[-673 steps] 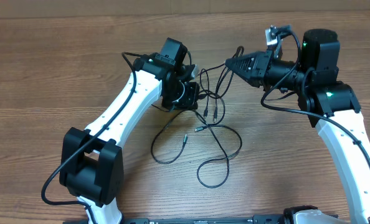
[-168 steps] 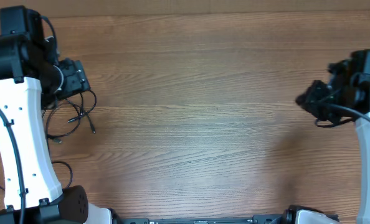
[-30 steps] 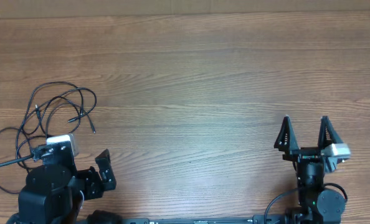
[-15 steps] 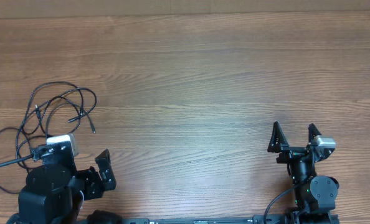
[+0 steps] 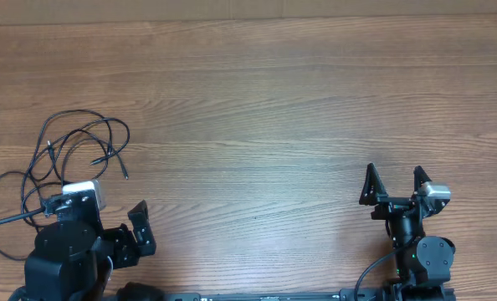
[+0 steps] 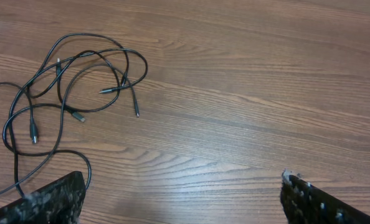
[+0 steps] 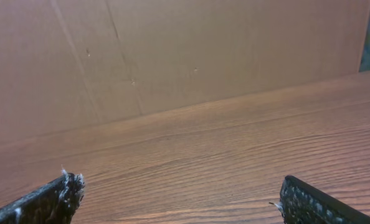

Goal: Untangle cables

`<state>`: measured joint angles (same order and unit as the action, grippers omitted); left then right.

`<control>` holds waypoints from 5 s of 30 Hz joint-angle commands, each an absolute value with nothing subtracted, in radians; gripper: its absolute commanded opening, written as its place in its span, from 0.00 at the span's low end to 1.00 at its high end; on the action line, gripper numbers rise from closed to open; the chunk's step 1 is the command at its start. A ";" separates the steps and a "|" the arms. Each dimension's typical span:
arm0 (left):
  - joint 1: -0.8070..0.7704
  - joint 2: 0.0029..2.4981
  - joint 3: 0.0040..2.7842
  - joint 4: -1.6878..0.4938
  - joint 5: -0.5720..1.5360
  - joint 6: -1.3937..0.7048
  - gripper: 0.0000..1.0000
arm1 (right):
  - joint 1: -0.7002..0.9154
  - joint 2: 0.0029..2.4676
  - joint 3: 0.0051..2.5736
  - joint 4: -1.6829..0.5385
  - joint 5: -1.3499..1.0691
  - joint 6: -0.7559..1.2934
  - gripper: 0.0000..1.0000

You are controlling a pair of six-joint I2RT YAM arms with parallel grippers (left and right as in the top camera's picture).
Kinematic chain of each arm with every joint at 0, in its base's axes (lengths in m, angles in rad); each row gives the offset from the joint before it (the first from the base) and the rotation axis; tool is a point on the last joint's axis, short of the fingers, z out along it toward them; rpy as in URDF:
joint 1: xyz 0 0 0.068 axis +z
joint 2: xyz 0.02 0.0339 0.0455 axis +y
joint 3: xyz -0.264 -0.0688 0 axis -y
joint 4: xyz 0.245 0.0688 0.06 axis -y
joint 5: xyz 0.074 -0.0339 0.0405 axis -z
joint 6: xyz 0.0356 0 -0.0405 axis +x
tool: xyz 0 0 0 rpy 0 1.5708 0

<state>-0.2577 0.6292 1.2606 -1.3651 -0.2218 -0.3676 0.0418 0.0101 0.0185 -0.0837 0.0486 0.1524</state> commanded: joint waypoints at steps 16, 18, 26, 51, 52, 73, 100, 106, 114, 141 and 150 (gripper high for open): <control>-0.256 0.633 1.258 -1.365 -0.239 -0.374 1.00 | 0.047 0.003 0.008 -0.081 0.043 0.148 1.00; -0.255 0.629 1.254 -1.375 -0.236 -0.374 1.00 | 0.047 0.003 0.008 -0.081 0.043 0.148 1.00; -0.174 0.485 1.010 -1.140 -0.217 -0.362 0.99 | 0.047 0.003 0.008 -0.081 0.043 0.148 1.00; 0.001 0.003 0.098 0.084 0.012 -0.187 0.99 | 0.047 0.003 0.008 -0.081 0.043 0.148 1.00; 0.001 0.003 0.081 0.121 -0.001 -0.186 1.00 | 0.047 0.003 0.008 -0.081 0.043 0.148 1.00; 0.001 0.003 0.005 -0.076 -0.003 -0.190 1.00 | 0.047 0.003 0.008 -0.081 0.043 0.148 1.00; 0.001 0.004 0.005 -0.076 -0.003 -0.190 1.00 | 0.047 0.003 0.008 -0.081 0.043 0.148 1.00; 0.001 0.004 0.005 -0.076 -0.003 -0.190 1.00 | 0.047 0.003 0.008 -0.081 0.043 0.148 1.00; 0.001 0.004 0.005 -0.076 -0.003 -0.190 1.00 | 0.047 0.003 0.008 -0.081 0.043 0.148 1.00; 0.001 0.004 0.005 -0.076 -0.003 -0.190 1.00 | 0.047 0.003 0.008 -0.081 0.043 0.148 1.00; 0.001 0.004 0.005 -0.076 -0.003 -0.190 1.00 | 0.047 0.003 0.008 -0.081 0.043 0.148 1.00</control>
